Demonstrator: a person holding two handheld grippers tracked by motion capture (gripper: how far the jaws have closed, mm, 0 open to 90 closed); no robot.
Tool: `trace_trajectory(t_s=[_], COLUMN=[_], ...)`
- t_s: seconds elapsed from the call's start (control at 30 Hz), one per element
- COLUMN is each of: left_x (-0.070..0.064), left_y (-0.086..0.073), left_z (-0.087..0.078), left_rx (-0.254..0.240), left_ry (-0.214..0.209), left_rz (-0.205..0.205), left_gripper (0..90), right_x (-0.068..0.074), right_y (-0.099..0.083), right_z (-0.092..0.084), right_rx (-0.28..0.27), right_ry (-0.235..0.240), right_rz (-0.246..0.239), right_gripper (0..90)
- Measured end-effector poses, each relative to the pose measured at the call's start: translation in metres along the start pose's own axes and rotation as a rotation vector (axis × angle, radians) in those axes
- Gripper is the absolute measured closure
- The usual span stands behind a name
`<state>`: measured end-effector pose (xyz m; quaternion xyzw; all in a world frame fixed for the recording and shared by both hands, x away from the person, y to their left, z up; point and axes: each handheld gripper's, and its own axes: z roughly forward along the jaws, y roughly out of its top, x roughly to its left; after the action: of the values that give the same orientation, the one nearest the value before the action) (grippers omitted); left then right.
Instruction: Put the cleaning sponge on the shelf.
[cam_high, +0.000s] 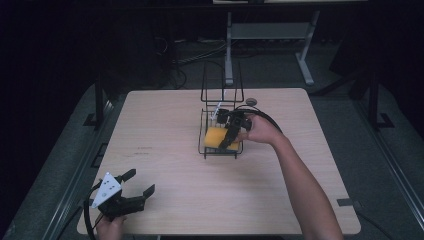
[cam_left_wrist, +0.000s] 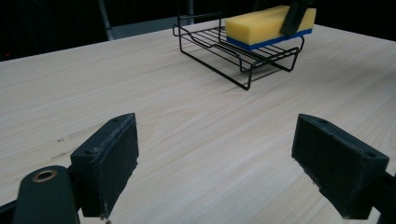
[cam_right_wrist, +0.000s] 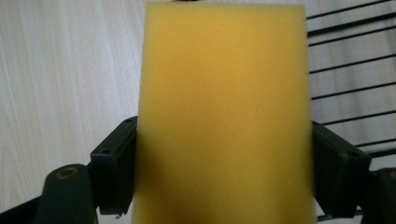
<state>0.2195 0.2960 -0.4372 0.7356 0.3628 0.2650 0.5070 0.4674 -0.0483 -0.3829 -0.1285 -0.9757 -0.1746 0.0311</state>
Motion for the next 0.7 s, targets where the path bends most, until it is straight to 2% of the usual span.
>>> trace_trajectory(t_s=[0.13,0.33,0.43,0.67,0.7], left_x=[0.000,0.001,0.001,0.001,0.001], left_y=[0.000,0.000,0.000,0.000,0.000], left_z=[-0.001,-0.001,0.000,-0.001,0.000], left_rx=[-0.002,-0.001,-0.001,-0.001,-0.006], left_ry=[-0.001,-0.002,-0.001,-0.001,-0.002], left_rz=[-0.001,-0.002,-0.003,-0.001,-0.007], left_gripper=[14.0,14.0,14.0,14.0,14.0], right_x=[-0.006,-0.011,-0.012,-0.012,-0.013], right_y=[0.000,0.000,0.001,0.001,0.000], right_z=[0.006,0.016,0.019,0.025,0.025], right_rx=[-0.006,0.013,0.019,0.021,0.002], right_ry=[0.006,-0.014,-0.040,-0.033,-0.034], right_rz=[0.012,0.021,0.014,0.023,0.021], right_gripper=[21.6,21.6,21.5,21.4,21.2])
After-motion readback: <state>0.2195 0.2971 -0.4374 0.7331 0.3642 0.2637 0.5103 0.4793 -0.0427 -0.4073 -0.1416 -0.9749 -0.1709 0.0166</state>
